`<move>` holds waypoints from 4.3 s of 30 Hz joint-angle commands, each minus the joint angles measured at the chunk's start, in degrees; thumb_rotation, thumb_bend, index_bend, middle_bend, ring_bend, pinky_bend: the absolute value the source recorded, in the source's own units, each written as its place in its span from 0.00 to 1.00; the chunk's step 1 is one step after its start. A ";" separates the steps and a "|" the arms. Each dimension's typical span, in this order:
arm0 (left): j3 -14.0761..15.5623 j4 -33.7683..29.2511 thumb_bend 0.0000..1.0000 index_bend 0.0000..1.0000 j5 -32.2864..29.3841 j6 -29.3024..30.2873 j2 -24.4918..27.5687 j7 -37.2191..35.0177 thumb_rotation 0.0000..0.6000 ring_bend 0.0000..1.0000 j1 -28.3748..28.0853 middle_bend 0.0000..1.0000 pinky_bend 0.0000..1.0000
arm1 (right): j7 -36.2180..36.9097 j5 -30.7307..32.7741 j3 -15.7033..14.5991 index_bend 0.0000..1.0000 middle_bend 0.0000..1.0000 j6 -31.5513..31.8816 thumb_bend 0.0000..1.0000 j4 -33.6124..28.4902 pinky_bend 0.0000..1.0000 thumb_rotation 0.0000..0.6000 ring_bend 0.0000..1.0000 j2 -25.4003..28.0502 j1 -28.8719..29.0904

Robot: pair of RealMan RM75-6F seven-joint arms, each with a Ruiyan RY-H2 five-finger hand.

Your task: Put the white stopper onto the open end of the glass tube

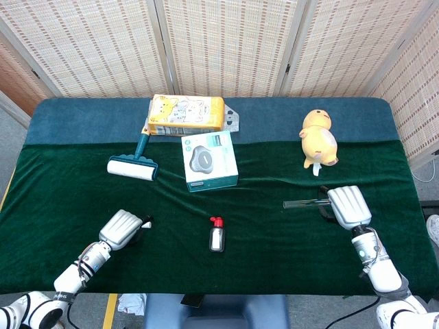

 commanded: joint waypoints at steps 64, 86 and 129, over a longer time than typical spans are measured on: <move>1.27 -1.49 0.43 0.35 -5.58 7.65 0.87 0.73 1.00 0.80 3.63 0.94 0.70 | 2.21 -1.30 0.18 0.86 1.00 0.15 0.74 0.83 1.00 0.92 1.00 -0.60 -0.76; -0.13 3.56 0.40 0.46 -9.12 5.77 -3.38 2.39 1.00 0.80 2.60 0.94 0.70 | 3.29 -1.12 0.23 0.86 1.00 -0.69 0.74 2.34 1.00 0.92 1.00 -1.05 -0.65; -3.99 -8.19 0.61 0.62 1.56 18.30 7.00 -18.18 1.00 0.85 4.89 0.99 0.71 | 17.94 -3.45 1.25 0.89 1.00 -5.47 0.75 1.25 1.00 0.92 1.00 -3.97 1.50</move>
